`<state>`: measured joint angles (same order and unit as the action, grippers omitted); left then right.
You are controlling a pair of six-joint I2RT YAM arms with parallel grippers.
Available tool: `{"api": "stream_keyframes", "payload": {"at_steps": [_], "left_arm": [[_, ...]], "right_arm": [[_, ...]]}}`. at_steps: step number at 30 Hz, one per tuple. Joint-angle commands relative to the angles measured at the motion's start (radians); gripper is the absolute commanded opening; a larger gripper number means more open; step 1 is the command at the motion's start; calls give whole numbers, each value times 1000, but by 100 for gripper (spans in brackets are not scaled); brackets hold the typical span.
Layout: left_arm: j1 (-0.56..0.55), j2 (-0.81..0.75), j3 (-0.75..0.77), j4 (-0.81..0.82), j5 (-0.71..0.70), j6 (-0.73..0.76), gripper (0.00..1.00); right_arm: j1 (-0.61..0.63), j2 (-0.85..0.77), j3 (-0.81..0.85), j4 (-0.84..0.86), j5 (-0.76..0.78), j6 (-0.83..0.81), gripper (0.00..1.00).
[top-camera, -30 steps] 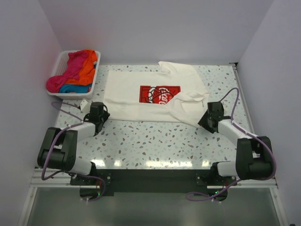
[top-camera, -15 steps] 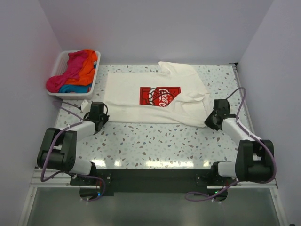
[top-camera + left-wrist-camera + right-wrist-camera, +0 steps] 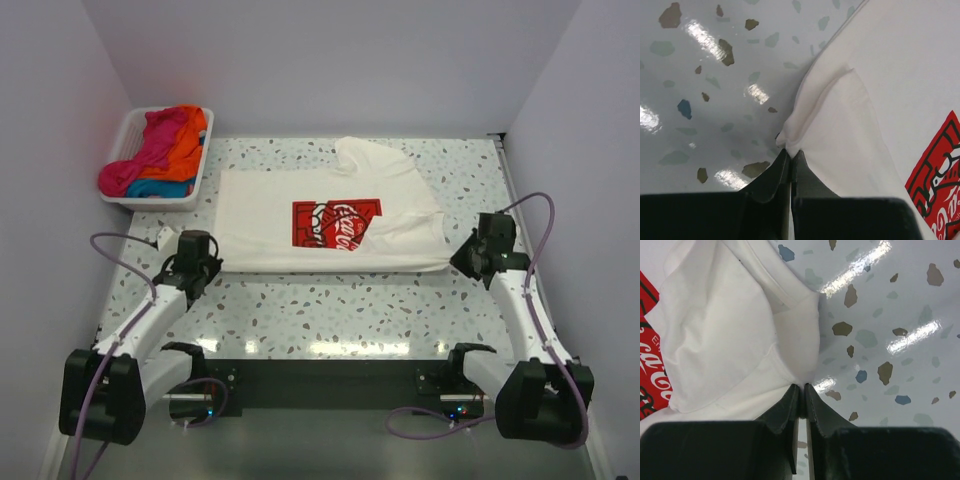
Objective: Fold and stack the t-shirts
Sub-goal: Fold the tshirt
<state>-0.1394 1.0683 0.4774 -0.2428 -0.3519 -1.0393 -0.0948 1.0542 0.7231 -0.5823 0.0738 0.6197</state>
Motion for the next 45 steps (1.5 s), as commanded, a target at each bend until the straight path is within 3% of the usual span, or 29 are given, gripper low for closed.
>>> {"api": "stream_keyframes", "payload": {"at_steps": [1, 5, 7, 8, 9, 12, 16, 18, 22, 25, 29, 39, 45], "left_arm": [[6, -102, -60, -116, -61, -22, 0], [6, -211, -140, -170, -44, -30, 0], [6, -261, -164, -182, -30, -37, 6], [6, -274, -178, -190, -12, -38, 17], [6, -298, -183, -193, -3, -36, 39], [6, -343, -186, -185, 24, -24, 65], [6, -381, -131, -174, 28, 47, 68], [6, -374, -74, -170, 13, 77, 68], [6, -329, -1, -139, 16, 139, 67], [6, -286, 27, -101, 42, 165, 67], [6, -261, 36, -69, 53, 183, 66], [6, -197, 24, -18, 73, 191, 67], [6, -146, 55, 30, 94, 199, 70]], "right_arm": [[-20, -65, -37, -91, 23, -17, 11], [-22, -151, -88, -128, -14, 8, 11], [-22, -178, -70, -172, -20, 40, 25], [-22, -183, -65, -178, -3, 41, 51], [-22, -187, -50, -195, 9, 31, 62], [-22, -195, -30, -159, 5, -20, 73], [-10, -163, -13, -30, -103, -64, 74], [45, -107, 31, 16, -77, -77, 69], [271, 77, 136, 73, 85, -81, 51], [319, 248, 205, 125, 113, -68, 37], [339, 476, 320, 168, 135, -66, 26], [357, 811, 565, 200, 84, -86, 31], [365, 874, 598, 210, 72, -104, 38]]}}
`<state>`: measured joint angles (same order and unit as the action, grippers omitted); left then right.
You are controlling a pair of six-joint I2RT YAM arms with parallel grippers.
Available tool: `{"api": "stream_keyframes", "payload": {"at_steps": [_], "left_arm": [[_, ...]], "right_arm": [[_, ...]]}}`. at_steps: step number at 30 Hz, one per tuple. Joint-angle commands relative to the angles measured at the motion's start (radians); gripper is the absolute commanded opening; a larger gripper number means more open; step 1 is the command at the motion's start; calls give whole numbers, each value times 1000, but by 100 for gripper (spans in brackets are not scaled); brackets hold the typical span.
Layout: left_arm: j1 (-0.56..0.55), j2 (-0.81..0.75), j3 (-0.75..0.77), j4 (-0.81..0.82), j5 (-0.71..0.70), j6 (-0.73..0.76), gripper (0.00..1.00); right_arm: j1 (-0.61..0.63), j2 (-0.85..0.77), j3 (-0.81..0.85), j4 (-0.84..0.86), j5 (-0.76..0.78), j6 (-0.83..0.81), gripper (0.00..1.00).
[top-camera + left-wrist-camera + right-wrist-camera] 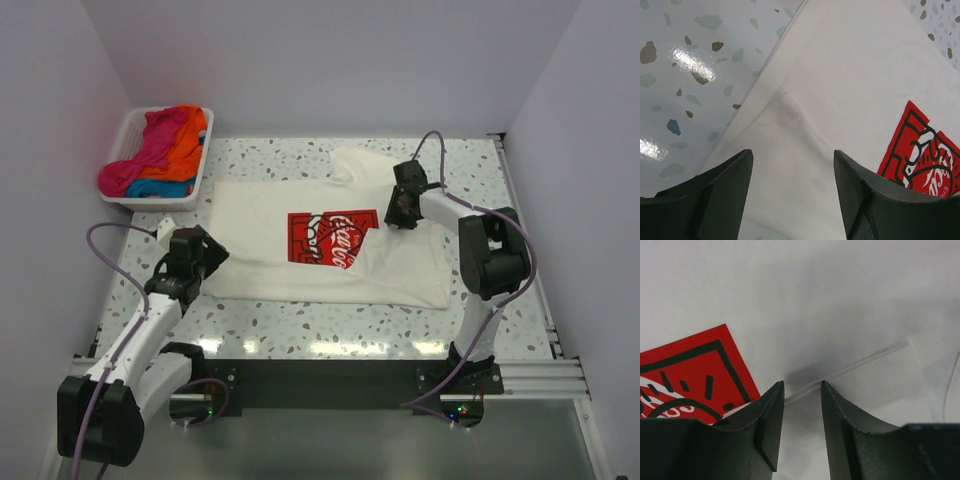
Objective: Fold and stack the t-shirts
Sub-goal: Fold the tshirt
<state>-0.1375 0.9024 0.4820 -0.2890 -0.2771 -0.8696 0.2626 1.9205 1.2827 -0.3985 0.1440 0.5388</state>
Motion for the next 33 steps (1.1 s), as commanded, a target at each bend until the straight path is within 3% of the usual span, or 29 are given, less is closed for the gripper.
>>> {"api": "stream_keyframes", "payload": {"at_steps": [1, 8, 17, 27, 33], "left_arm": [[4, 29, 62, 88, 21, 30, 71], [4, 199, 133, 142, 19, 9, 72], [-54, 406, 168, 189, -27, -28, 61], [-56, 449, 170, 205, -51, -69, 59], [-66, 481, 219, 183, -48, -78, 52]], "right_arm": [[6, 6, 35, 23, 9, -25, 40], [-31, -49, -89, 39, 39, -16, 54], [-120, -84, -164, 70, 3, -19, 56], [-120, -107, -174, 81, -11, -11, 55], [-120, -135, -164, 81, -15, -7, 55]]}}
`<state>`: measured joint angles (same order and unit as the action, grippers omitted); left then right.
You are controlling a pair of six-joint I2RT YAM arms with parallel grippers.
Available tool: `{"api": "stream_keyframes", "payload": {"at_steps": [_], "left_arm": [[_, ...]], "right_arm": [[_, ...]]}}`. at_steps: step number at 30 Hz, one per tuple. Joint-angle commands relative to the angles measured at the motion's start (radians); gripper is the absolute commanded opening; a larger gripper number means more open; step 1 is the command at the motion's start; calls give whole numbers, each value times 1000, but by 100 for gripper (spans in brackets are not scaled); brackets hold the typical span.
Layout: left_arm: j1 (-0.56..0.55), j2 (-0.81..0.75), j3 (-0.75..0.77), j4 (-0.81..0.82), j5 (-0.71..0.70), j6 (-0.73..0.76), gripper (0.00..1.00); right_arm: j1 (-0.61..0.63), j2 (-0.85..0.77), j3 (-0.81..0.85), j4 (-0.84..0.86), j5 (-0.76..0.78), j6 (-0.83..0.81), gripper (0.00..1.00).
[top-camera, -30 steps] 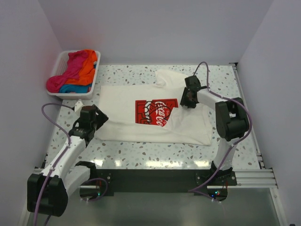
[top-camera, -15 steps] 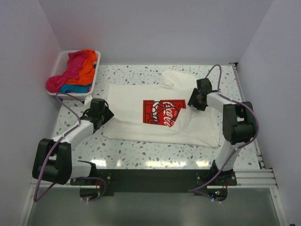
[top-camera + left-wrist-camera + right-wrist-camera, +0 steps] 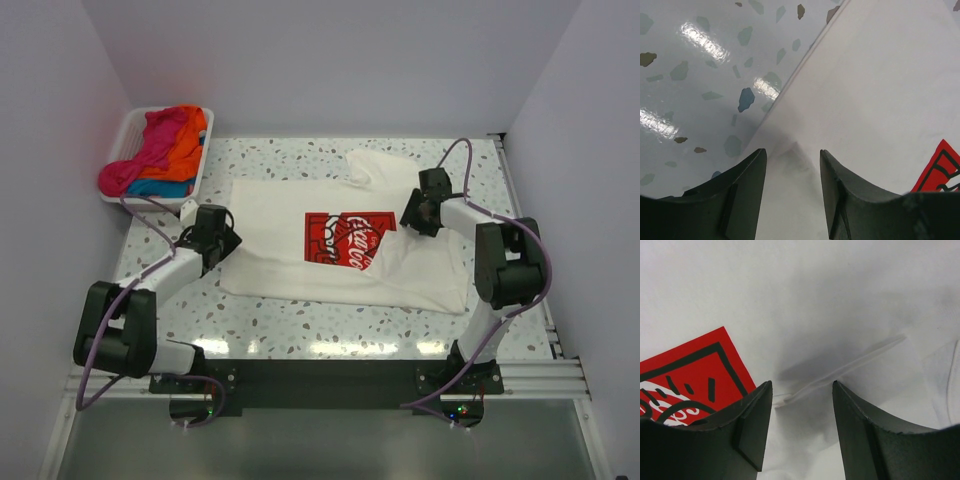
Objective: Fold and stack the t-shirts
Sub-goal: Fold the tshirt
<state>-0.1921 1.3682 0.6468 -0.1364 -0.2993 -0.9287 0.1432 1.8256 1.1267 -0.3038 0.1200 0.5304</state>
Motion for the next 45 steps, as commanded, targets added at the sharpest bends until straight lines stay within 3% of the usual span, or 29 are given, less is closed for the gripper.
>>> {"api": "stream_keyframes", "payload": {"at_steps": [1, 17, 24, 32, 45], "left_arm": [[-17, 29, 59, 26, -27, -21, 51], [-76, 147, 128, -65, -80, -122, 38], [-76, 140, 126, -81, -86, -124, 16], [-75, 114, 120, -100, -106, -117, 0], [-63, 55, 126, -150, -167, -116, 0]], "right_arm": [[-1, -43, -4, -15, 4, 2, 55], [-1, -34, 7, -14, -11, 6, 55], [1, -29, 15, -18, -11, 5, 55], [-1, -25, 13, -14, -16, 8, 55], [-2, -60, 12, -5, -8, 13, 54]]}}
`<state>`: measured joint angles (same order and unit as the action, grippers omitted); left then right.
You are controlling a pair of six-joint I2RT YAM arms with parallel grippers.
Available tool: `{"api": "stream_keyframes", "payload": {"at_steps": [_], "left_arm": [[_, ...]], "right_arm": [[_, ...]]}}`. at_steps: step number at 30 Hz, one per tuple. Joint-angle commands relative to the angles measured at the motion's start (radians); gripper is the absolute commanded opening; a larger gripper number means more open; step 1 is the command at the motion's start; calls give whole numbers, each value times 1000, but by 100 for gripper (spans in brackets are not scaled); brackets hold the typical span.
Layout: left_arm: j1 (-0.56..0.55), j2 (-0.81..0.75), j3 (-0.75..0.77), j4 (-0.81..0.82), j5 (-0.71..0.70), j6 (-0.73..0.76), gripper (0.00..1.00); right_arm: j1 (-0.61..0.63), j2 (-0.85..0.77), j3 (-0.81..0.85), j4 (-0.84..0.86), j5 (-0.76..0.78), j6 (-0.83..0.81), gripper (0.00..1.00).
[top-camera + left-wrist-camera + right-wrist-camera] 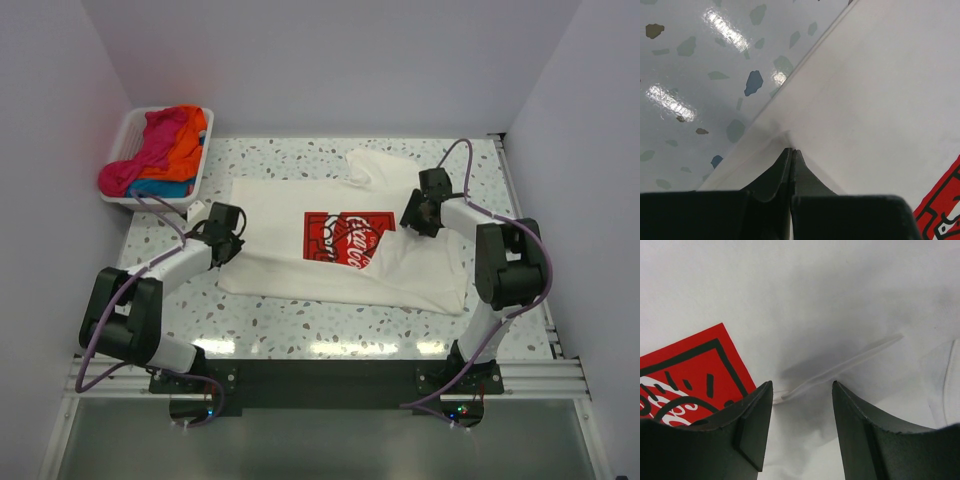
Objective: Fold and stack the t-shirts
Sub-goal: Fold the tshirt
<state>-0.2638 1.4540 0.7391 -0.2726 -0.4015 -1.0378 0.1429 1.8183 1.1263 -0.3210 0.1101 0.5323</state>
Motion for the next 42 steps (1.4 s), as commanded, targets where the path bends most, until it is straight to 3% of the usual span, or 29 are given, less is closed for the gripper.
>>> {"api": "stream_keyframes", "payload": {"at_steps": [1, 12, 15, 16, 17, 19, 21, 27, 35, 42], "left_arm": [[9, -30, 34, -19, -66, -7, 0], [41, 5, -6, 24, -39, 5, 0], [44, -17, 8, 67, -2, 53, 19], [44, -32, 11, 79, 4, 62, 36], [44, -62, 19, 93, 16, 74, 44], [44, -92, 66, 107, 23, 114, 56], [44, -92, 135, 131, 27, 166, 60], [43, 112, 420, 118, -28, 295, 61], [44, 551, 854, 36, -150, 413, 56], [54, 815, 1106, -30, -212, 458, 55]], "right_arm": [[-2, -56, 12, 16, 2, 12, 55], [-20, -71, 3, 45, -7, 15, 55], [-20, -85, 27, 43, -18, -8, 59], [-20, -89, 36, 40, -18, -11, 59], [-20, -97, 58, 37, -10, -18, 60], [-20, -97, 96, 33, -3, -23, 61], [-20, -93, 124, 40, 2, -34, 62], [-23, -12, 271, 62, 22, -78, 64], [-42, 168, 481, 126, -7, -147, 64], [-77, 357, 674, 103, -49, -216, 64]]}}
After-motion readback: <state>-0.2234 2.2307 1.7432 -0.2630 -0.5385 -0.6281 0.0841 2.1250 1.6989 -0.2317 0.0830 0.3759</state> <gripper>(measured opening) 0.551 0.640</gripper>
